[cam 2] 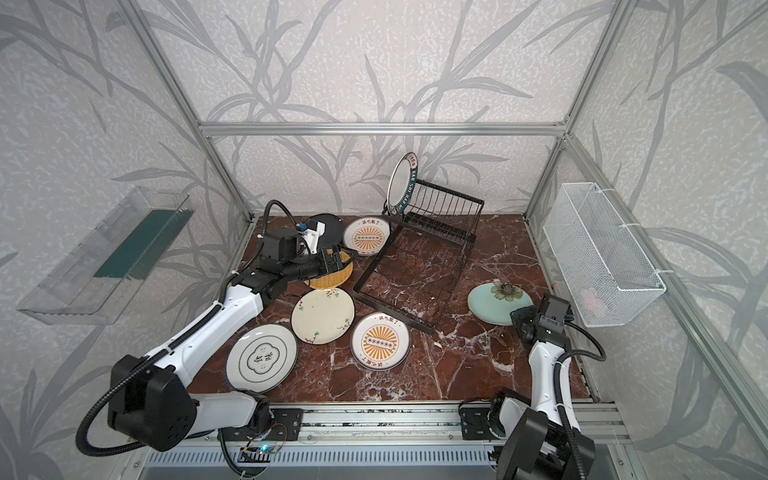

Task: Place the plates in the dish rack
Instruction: 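Grasp the flower plate's edge with the right gripper and tilt it upright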

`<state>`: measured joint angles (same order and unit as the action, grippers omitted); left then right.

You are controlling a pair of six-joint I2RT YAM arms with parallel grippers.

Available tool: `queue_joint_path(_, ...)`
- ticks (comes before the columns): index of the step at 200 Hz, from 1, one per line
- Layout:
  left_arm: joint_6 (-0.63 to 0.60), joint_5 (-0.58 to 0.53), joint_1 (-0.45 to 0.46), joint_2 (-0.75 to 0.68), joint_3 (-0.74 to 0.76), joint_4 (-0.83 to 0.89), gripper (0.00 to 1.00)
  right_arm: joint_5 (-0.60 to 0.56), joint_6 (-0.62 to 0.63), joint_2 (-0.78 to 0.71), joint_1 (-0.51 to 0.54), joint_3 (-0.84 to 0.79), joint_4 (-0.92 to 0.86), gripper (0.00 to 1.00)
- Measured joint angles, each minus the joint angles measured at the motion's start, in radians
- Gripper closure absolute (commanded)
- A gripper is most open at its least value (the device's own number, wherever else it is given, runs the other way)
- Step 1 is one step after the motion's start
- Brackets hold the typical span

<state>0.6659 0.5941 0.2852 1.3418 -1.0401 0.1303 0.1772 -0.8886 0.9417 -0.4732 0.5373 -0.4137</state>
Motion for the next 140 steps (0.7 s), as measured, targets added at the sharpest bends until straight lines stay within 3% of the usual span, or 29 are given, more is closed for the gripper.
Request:
queue_joint_path(57,0.206,0.138,-0.066,0.085,0.048,-0.227,0.01,0.006,0.014,-0.053,0.008,0.154,-0.163,1.00)
queue_joint_path(140,0.234,0.212,-0.063,0.085,0.048,-0.285,0.08,0.114,0.007,-0.083,0.091,0.270,-0.296,1.00)
